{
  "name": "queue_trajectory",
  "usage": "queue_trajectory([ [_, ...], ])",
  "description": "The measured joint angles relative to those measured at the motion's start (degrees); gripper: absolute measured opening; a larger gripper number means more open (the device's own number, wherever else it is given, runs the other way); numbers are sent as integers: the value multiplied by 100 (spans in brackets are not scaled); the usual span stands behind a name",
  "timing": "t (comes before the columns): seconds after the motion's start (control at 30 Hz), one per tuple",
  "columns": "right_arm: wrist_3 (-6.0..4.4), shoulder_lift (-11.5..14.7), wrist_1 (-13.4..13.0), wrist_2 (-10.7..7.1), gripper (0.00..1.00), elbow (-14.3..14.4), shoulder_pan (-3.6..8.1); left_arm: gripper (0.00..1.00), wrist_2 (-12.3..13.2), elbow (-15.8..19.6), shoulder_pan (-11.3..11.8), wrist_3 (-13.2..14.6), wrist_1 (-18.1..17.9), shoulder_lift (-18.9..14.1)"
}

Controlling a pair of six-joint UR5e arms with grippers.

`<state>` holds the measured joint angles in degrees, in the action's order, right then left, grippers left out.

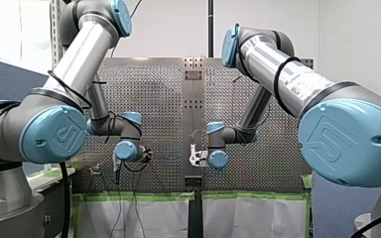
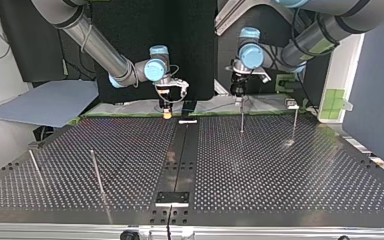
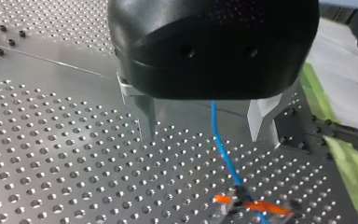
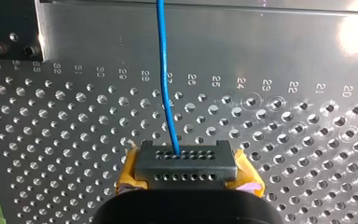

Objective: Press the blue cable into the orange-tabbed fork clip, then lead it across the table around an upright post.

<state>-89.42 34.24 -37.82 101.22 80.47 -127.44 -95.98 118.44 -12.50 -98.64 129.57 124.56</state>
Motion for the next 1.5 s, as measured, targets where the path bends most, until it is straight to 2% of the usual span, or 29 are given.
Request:
queue_trajectory([
  [0.13, -5, 0, 4, -4, 0, 0, 0, 98, -115, -122, -69, -19, 93, 1],
  [0.33, -3, 0, 10, -10, 0, 0, -7, 98, -126, -284, -163, -107, 210, 52],
  [0.5, -1, 0, 10, -13, 0, 0, -21, 98, -103, -523, -211, -132, 416, 280],
  [0.73, 8, 0, 33, -14, 0, 1, -30, 98, -277, -876, -222, -231, 393, 631],
  [0.9, 8, 0, 35, -14, 0, 0, -26, 98, -376, -1051, -227, -253, 474, 732],
  [1.4, 10, 0, 37, -14, 0, 0, -14, 98, -506, -1087, -232, -49, 570, 740],
  [1.43, 10, 0, 37, -14, 0, 0, -15, 95, -511, -1088, -232, -34, 570, 740],
  [1.47, 10, 0, 37, -14, 0, 0, -15, 88, -520, -1087, -232, -17, 572, 741],
  [1.5, 11, 0, 37, -14, 0, 0, -14, 88, -541, -1087, -232, 10, 572, 740],
])
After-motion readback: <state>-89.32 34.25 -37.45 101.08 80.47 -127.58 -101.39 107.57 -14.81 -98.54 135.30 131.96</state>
